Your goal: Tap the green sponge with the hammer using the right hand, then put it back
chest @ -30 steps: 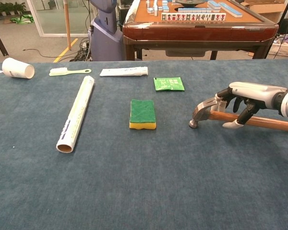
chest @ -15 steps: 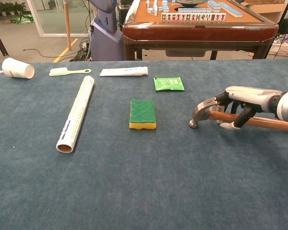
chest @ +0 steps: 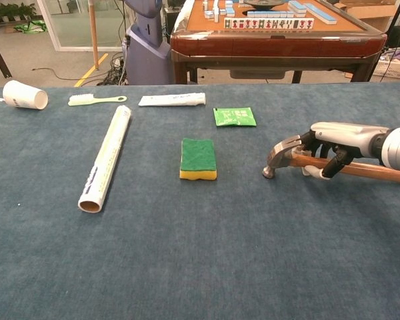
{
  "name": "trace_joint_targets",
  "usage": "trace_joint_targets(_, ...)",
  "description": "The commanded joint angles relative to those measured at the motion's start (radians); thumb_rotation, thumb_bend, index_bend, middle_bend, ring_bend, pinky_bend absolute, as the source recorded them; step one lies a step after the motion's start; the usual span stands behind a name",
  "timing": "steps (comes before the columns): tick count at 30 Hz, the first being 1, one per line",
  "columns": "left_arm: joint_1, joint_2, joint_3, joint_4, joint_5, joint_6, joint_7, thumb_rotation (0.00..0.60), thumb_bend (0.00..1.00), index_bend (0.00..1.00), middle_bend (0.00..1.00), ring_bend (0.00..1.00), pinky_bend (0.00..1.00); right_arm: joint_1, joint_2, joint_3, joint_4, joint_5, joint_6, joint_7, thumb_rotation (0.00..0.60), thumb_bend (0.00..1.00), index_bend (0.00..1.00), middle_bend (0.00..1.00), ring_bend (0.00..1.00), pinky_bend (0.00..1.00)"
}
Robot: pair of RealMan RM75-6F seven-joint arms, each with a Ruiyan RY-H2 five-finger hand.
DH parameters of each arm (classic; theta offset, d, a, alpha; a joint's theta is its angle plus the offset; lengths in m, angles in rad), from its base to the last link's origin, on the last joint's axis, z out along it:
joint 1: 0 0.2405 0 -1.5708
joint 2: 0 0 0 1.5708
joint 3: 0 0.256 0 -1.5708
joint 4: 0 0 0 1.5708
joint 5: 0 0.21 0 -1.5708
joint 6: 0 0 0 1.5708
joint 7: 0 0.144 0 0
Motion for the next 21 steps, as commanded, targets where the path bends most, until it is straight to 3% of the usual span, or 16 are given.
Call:
trace_joint_targets(1, 0.001, 0.001, 0.000, 0.001, -0.002, 0.000, 0.001, 0.600, 0.25, 0.22, 0.17, 0.15, 0.08, 0.000, -0.004, 0.001, -0.001, 0.004, 0.006, -0.001, 0.600, 0.70, 0.49, 0.54, 0.38, 0.34)
trace_joint_targets(9, 0.000, 0.001, 0.001, 0.000, -0.002, -0.005, 0.005, 0.600, 0.25, 0.22, 0.17, 0.15, 0.08, -0.018, -0.022, 0.009, 0.003, -0.005, 0.067, 0.007, 0.600, 0.84, 0.63, 0.71, 0.57, 0.34)
trace_joint_targets(12, -0.001, 0.001, 0.001, -0.003, -0.002, -0.006, 0.008, 0.600, 0.25, 0.22, 0.17, 0.15, 0.08, -0.026, -0.022, 0.013, -0.005, -0.002, 0.096, -0.005, 0.600, 0.85, 0.66, 0.75, 0.62, 0.40)
trace_joint_targets(15, -0.001, 0.001, 0.002, -0.005, 0.000, -0.006, 0.010, 0.600, 0.25, 0.22, 0.17, 0.15, 0.08, -0.036, -0.019, 0.019, -0.023, -0.002, 0.136, -0.023, 0.600, 0.86, 0.69, 0.79, 0.68, 0.51)
trace_joint_targets(19, -0.002, 0.003, 0.001, -0.008, 0.001, -0.007, 0.014, 0.600, 0.25, 0.22, 0.17, 0.15, 0.08, -0.045, -0.013, 0.028, -0.056, -0.016, 0.189, -0.047, 0.600, 0.86, 0.71, 0.83, 0.76, 0.79)
trace_joint_targets(21, -0.002, 0.004, 0.001, -0.010, 0.004, -0.005, 0.013, 0.600, 0.25, 0.22, 0.17, 0.15, 0.08, -0.046, -0.005, 0.032, -0.080, -0.026, 0.210, -0.061, 0.600, 0.86, 0.72, 0.84, 0.80, 0.86)
